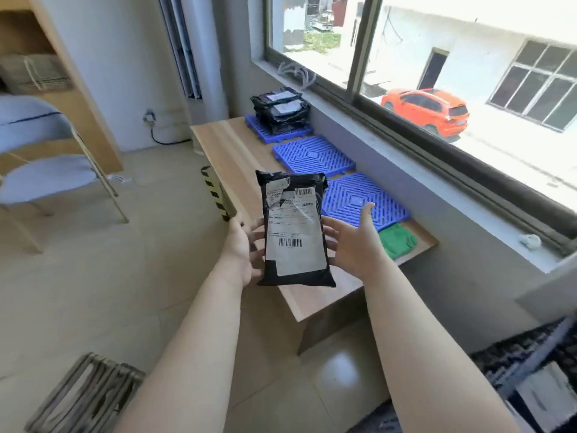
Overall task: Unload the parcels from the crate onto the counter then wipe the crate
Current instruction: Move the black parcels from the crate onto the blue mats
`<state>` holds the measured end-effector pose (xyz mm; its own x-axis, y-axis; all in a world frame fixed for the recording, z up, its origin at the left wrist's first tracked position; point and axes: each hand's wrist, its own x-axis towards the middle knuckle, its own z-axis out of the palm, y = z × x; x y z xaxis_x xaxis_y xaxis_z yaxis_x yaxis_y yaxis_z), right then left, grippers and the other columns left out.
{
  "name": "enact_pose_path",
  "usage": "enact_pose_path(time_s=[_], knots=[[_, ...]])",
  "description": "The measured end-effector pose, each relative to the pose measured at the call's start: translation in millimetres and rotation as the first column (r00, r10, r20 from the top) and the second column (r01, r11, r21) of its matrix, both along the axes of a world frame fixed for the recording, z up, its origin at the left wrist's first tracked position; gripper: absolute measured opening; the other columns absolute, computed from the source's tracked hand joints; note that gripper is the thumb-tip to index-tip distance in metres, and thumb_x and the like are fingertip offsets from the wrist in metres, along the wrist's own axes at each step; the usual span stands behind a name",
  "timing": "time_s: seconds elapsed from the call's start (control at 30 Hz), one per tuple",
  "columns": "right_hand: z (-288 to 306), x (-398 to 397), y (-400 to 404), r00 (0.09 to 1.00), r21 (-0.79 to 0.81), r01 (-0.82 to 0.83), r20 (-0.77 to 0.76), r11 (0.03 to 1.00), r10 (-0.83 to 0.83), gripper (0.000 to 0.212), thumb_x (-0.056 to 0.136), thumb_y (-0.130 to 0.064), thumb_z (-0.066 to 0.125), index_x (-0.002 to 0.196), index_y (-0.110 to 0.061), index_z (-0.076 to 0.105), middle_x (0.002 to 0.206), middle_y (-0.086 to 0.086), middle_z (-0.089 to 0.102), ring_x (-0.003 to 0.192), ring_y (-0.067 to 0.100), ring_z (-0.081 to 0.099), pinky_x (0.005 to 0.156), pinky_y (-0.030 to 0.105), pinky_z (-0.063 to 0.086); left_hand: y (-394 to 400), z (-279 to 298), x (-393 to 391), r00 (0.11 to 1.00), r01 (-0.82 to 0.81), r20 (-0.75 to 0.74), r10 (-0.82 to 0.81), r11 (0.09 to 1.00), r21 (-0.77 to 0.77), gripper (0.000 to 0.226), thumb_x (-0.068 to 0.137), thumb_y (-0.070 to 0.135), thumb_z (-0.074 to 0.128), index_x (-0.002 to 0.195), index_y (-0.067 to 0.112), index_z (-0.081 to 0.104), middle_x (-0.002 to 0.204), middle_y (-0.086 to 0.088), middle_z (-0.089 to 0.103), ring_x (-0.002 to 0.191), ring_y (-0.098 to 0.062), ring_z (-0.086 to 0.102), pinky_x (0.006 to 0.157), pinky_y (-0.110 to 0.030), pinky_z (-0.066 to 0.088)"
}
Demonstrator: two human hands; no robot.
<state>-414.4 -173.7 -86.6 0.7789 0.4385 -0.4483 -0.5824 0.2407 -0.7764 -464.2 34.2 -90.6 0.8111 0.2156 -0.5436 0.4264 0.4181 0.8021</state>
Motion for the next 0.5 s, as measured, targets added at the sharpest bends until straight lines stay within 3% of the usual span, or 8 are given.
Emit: enact_pose_path(time_s=[0.2,0.27,0.33,0.43,0.5], knots=[[-7.1,36.9,154.2,0.971,0.003,-0.232,-0.054,0.973,0.232,0.104,0.076,-0.091,0.007,0.130,-0.019,0.060,0.137,0.010,0.058,0.130,0.037,0.049,0.101,0.072,0.033,164.4,-6.1,1.5,0.997,-0.071,-0.015,0.071,0.997,0.019,0.064,0.099,0.063,0.011,0.105,0.029,0.065,0.112,0.008,0.060,0.106,-0.023,0.050,0.092,-0.053,0.034],[-11.1,48.0,195.3,0.963,0.008,-0.258,-0.082,0.966,0.258,0.103,0.076,-0.092,0.008,0.129,-0.021,0.061,0.145,0.012,0.049,0.138,0.040,0.040,0.105,0.072,0.026,206.3,-8.7,5.2,0.995,-0.092,-0.032,0.092,0.996,0.014,0.065,0.099,0.063,0.012,0.110,0.028,0.065,0.118,0.006,0.060,0.107,-0.024,0.051,0.090,-0.052,0.034],[-15.0,60.8,228.8,0.957,0.028,-0.272,-0.101,0.962,0.273,0.103,0.076,-0.091,0.008,0.129,-0.021,0.062,0.149,0.013,0.045,0.130,0.038,0.046,0.103,0.068,0.031,243.3,-12.4,13.2,0.994,-0.099,-0.043,0.099,0.995,-0.001,0.067,0.098,0.064,0.011,0.119,0.027,0.063,0.124,0.004,0.058,0.114,-0.026,0.050,0.089,-0.051,0.034],[-20.1,85.4,267.9,0.951,0.043,-0.286,-0.113,0.957,0.289,0.102,0.079,-0.089,0.007,0.133,-0.020,0.058,0.138,0.012,0.055,0.111,0.034,0.057,0.094,0.062,0.043,287.8,-20.0,32.4,0.994,-0.097,-0.058,0.096,0.995,-0.029,0.069,0.097,0.065,0.010,0.123,0.028,0.062,0.129,0.003,0.057,0.117,-0.027,0.050,0.089,-0.053,0.033],[-24.6,107.7,291.2,0.940,0.047,-0.311,-0.129,0.949,0.315,0.102,0.078,-0.090,0.008,0.136,-0.021,0.055,0.136,0.009,0.057,0.116,0.036,0.056,0.098,0.065,0.039,311.8,-25.9,50.8,0.993,-0.103,-0.062,0.101,0.994,-0.038,0.069,0.097,0.066,0.011,0.122,0.028,0.063,0.131,0.002,0.057,0.114,-0.026,0.051,0.089,-0.054,0.034]])
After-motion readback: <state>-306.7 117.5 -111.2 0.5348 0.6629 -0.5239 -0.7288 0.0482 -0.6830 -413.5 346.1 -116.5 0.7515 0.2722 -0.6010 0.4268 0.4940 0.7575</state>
